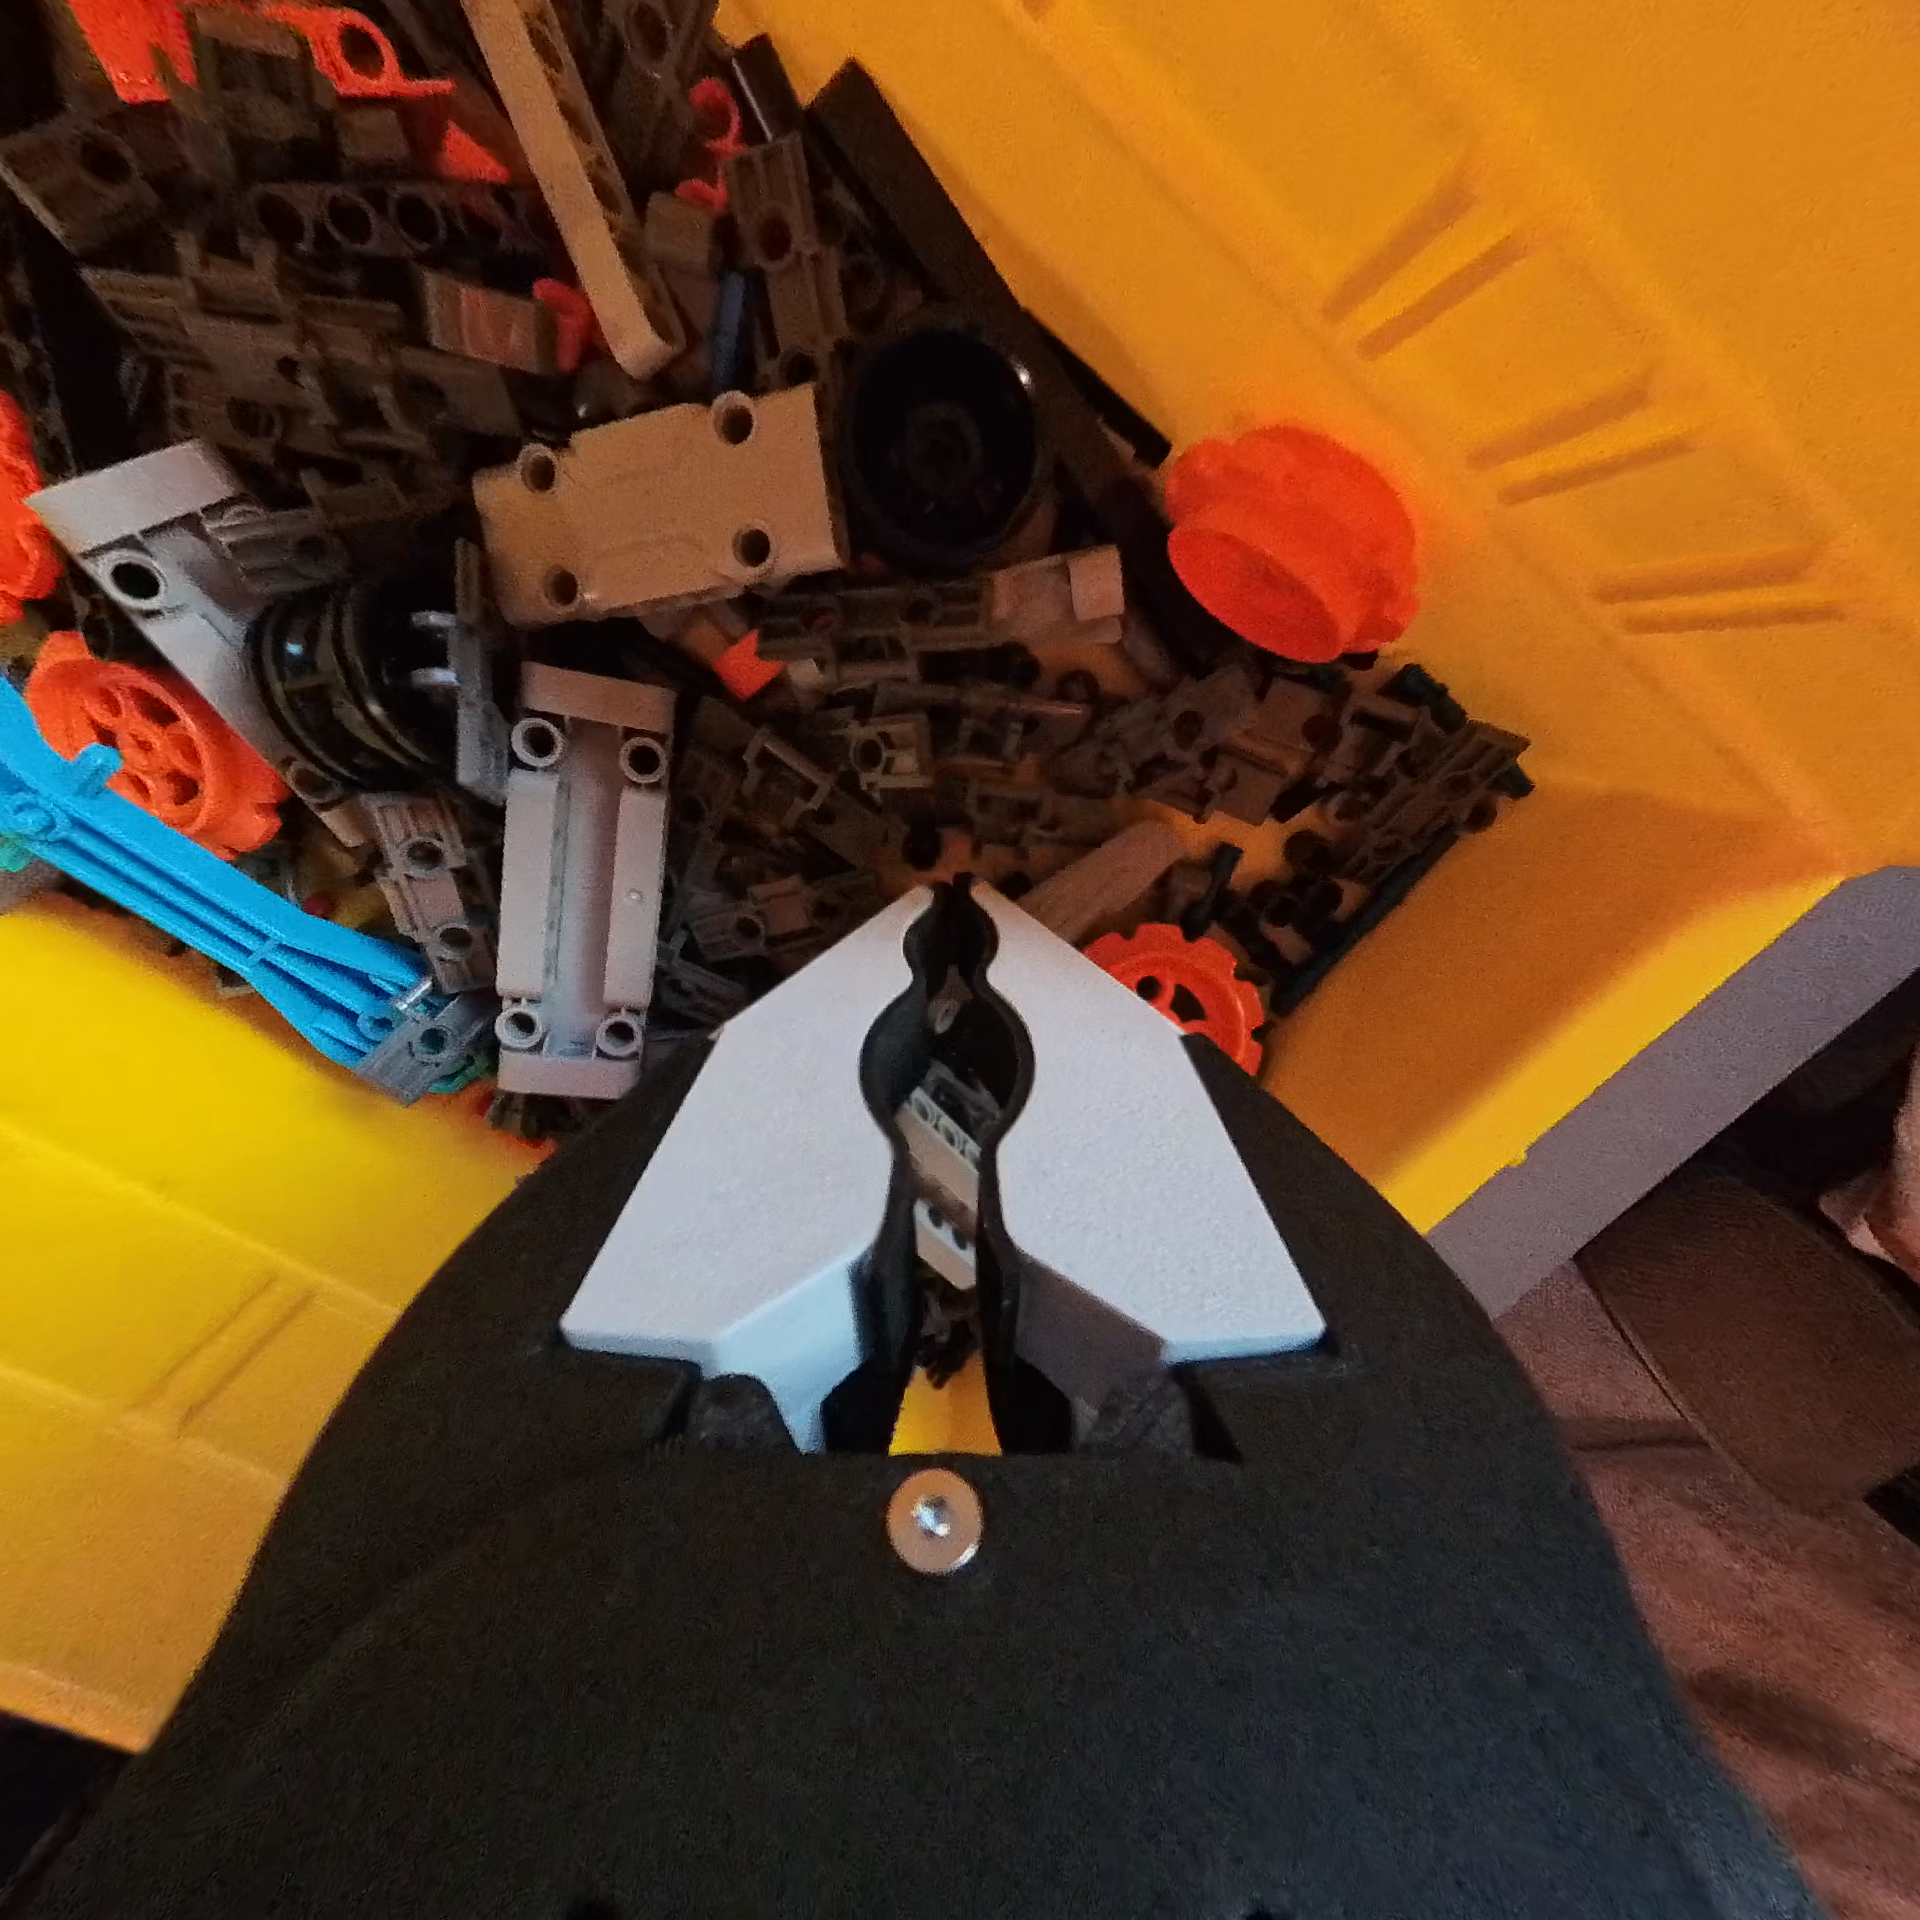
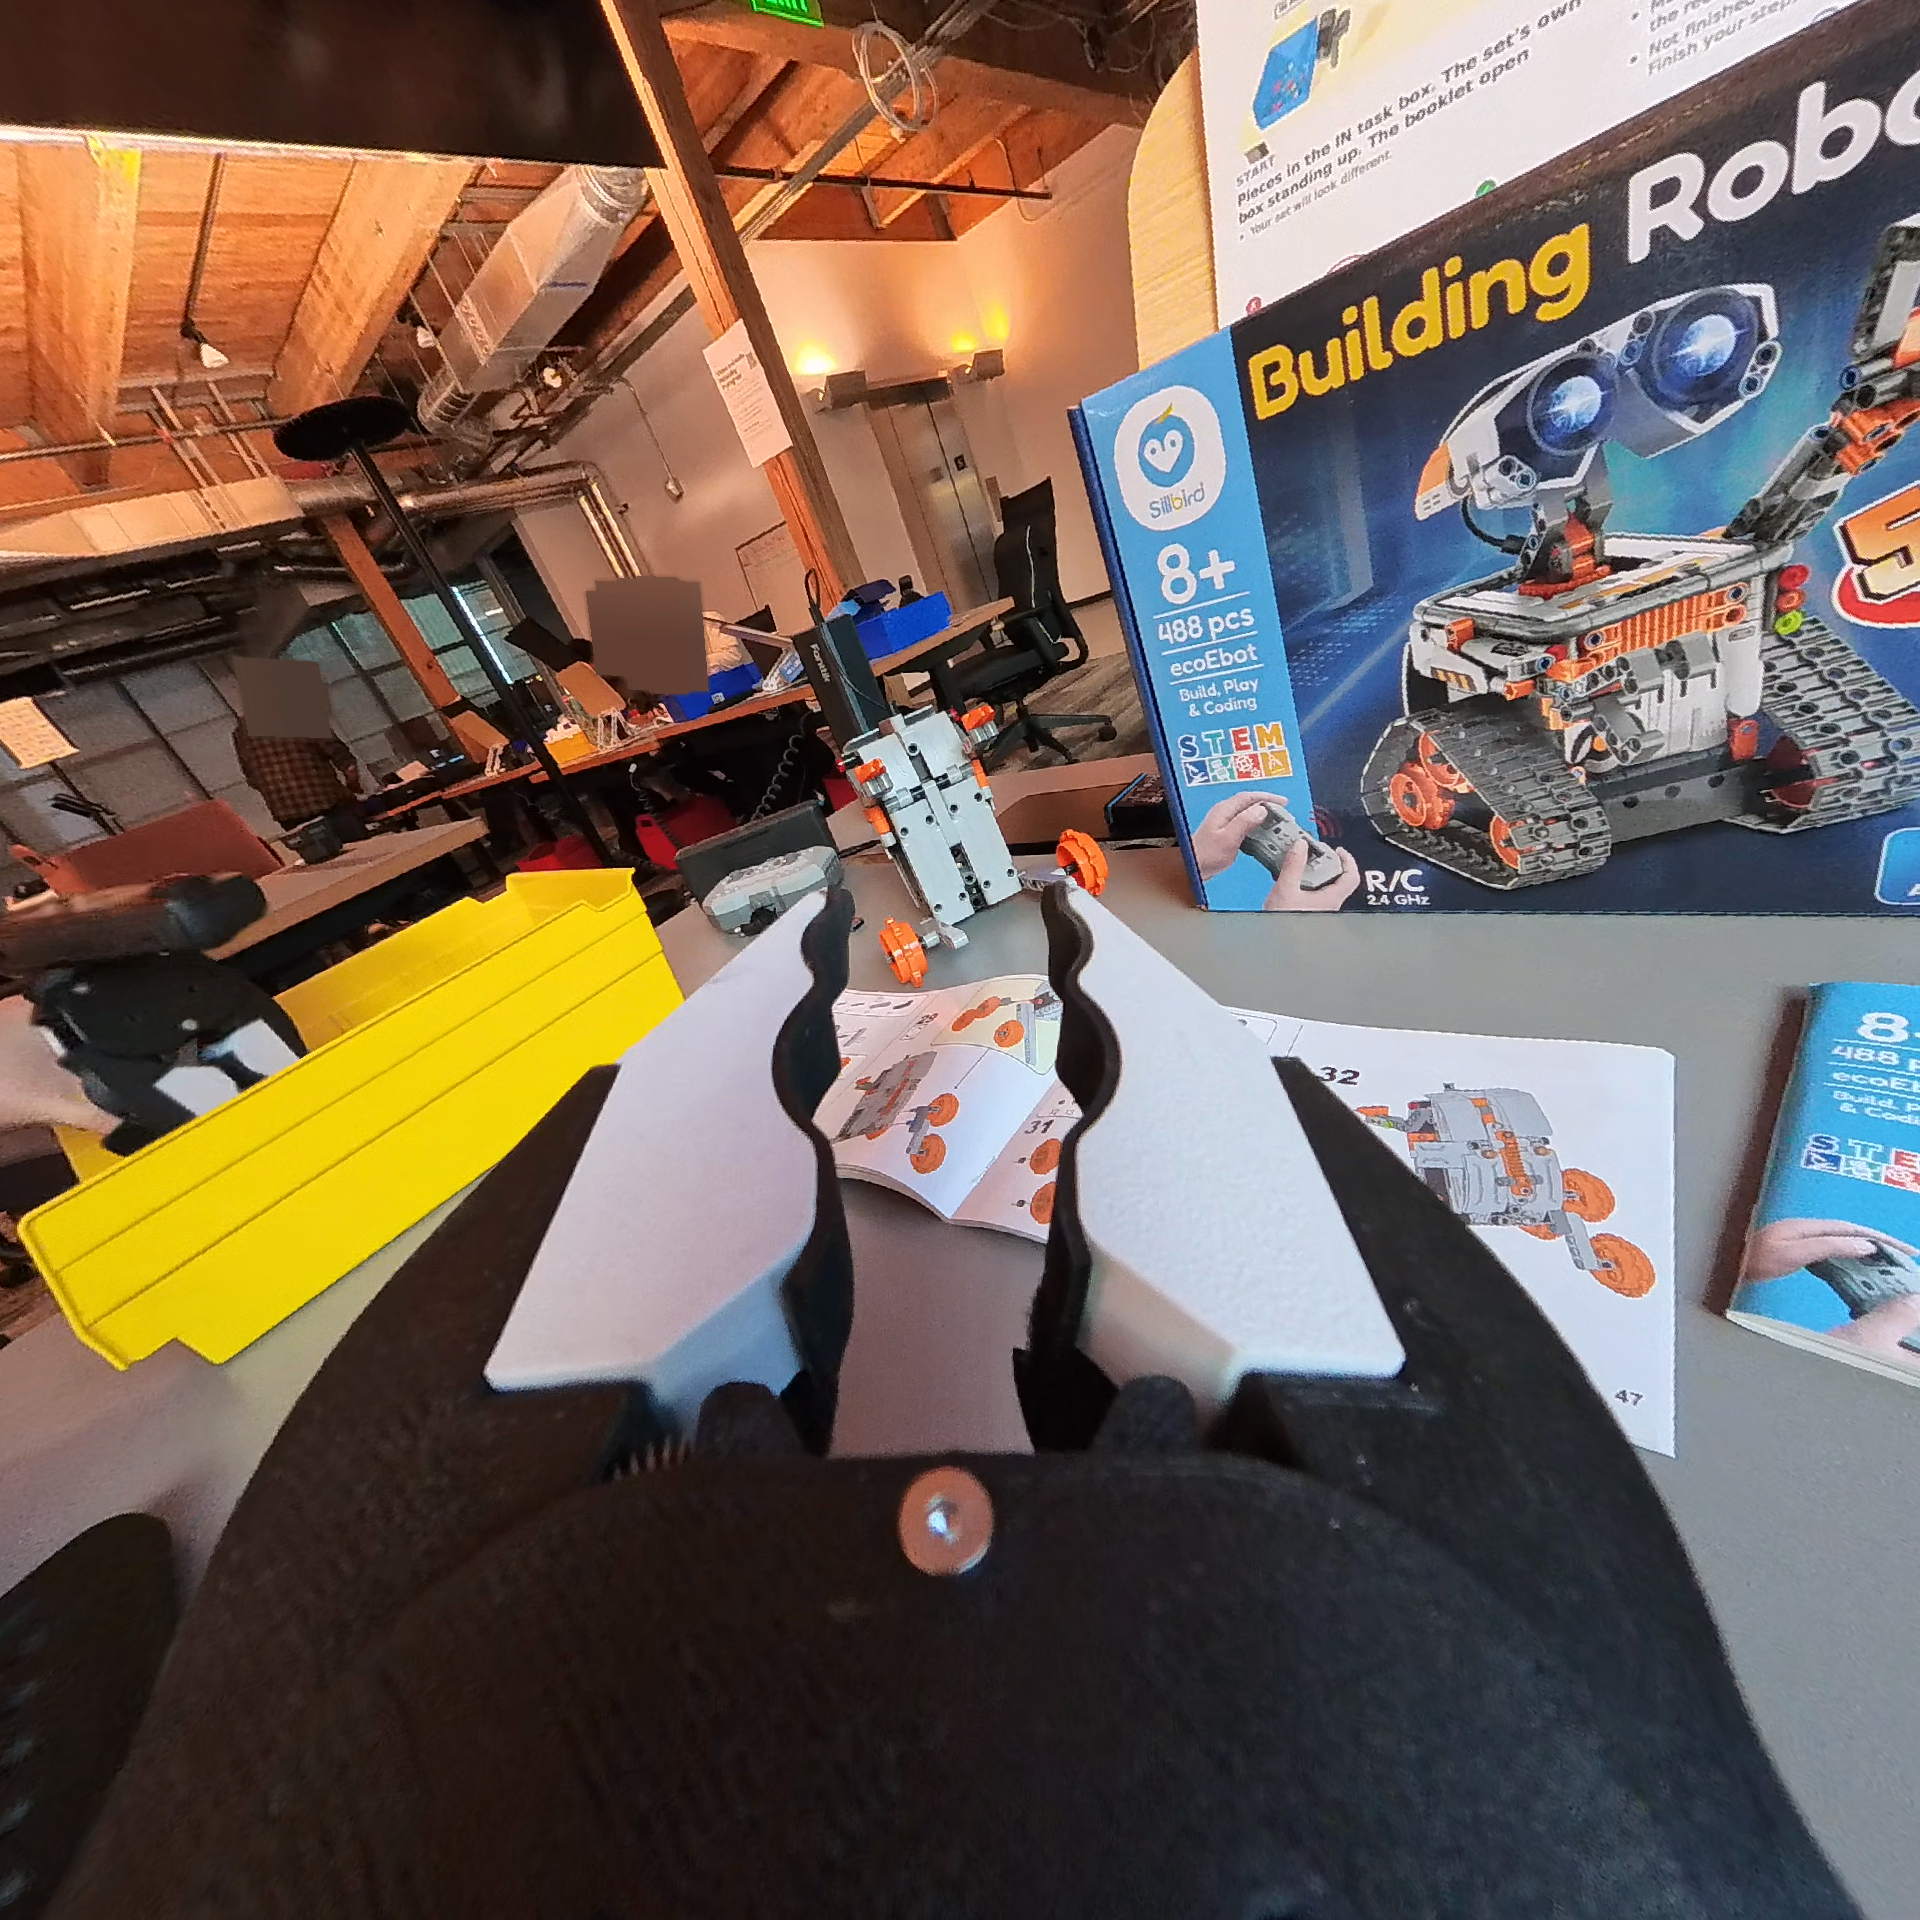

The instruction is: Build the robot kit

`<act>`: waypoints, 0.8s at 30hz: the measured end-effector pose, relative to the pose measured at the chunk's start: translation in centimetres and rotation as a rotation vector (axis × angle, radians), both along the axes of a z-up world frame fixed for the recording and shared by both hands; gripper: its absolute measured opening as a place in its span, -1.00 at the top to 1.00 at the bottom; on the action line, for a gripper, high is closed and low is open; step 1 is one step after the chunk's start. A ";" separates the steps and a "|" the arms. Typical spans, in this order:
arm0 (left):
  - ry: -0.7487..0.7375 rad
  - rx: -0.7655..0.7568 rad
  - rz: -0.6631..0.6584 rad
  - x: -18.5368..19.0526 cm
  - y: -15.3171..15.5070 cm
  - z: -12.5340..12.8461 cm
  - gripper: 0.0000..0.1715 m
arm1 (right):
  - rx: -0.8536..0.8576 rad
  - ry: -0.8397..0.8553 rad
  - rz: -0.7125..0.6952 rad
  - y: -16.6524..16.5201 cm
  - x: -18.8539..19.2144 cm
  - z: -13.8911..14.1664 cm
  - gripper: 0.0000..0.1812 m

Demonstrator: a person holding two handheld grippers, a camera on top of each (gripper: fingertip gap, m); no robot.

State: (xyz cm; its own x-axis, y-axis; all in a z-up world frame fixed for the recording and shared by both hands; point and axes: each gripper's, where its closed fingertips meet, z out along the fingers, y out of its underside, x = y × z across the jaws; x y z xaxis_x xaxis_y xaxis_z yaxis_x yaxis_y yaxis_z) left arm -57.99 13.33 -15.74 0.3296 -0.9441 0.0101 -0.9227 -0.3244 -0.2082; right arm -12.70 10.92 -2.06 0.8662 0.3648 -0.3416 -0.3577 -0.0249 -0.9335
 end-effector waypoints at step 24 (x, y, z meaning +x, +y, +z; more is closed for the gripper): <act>0.002 0.002 0.038 0.5 0.5 -0.3 0.94 | 0.013 0.039 0.003 -0.2 0.3 0.4 0.60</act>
State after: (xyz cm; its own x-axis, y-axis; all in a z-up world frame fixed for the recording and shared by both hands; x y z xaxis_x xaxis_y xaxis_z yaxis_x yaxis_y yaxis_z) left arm -57.49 13.79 -16.04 0.3653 -0.9308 0.0077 -0.9101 -0.3589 -0.2072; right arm -12.35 10.68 -1.66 0.8512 0.3720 -0.3704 -0.3940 -0.0134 -0.9190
